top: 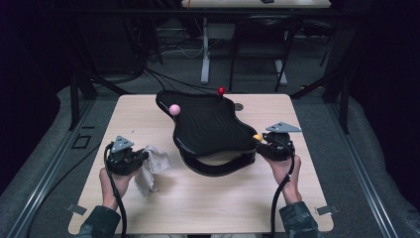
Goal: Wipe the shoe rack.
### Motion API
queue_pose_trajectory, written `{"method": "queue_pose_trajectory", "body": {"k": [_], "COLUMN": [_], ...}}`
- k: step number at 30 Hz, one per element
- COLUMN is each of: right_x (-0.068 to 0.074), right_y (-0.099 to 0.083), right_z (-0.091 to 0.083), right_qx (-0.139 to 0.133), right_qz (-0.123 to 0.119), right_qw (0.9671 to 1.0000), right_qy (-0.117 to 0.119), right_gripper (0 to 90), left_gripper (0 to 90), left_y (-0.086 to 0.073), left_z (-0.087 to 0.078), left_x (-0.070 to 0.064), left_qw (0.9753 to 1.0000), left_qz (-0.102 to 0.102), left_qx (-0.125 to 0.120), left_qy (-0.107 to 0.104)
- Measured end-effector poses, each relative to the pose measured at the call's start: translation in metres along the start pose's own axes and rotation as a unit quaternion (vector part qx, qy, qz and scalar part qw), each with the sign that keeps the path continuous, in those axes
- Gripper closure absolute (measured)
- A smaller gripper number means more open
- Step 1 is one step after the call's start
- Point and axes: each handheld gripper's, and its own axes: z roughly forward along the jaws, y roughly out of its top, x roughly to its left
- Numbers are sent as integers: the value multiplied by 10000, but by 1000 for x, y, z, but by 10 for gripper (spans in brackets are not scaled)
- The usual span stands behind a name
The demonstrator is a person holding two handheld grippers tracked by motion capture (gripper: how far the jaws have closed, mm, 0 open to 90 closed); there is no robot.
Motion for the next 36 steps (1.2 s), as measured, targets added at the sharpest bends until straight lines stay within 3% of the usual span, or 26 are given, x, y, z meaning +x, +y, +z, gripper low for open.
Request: {"method": "queue_pose_trajectory", "body": {"k": [5, 11, 20, 28, 32, 36], "right_x": [0, 1, -2, -16, -28, -30], "right_y": [-1, -1, -1, 1, -1, 0], "right_z": [1, 5, 8, 10, 14, 13], "right_qx": [87, 189, 251, 288, 174, 193], "right_qz": [30, -7, -115, -35, 25, 110], "right_qw": [9999, 9998, 9996, 9996, 9998, 9997], "right_qy": [66, 43, -86, 43, 66, -35], "right_gripper": [593, 591, 592, 591, 576, 561], "left_gripper": [806, 805, 803, 805, 805, 805], "left_y": [-1, -2, -4, -6, -7, -8], "left_z": [2, 1, 1, -1, 0, 0], "left_x": [1, 3, 2, 3, 3, 4], "left_qw": [10000, 10000, 10000, 10000, 10000, 10000], "left_qz": [78, -15, 1, -26, -30, -40], "left_qx": [48, 16, 32, 40, 50, 64], "left_qy": [37, 16, -5, 25, 22, 30]}}
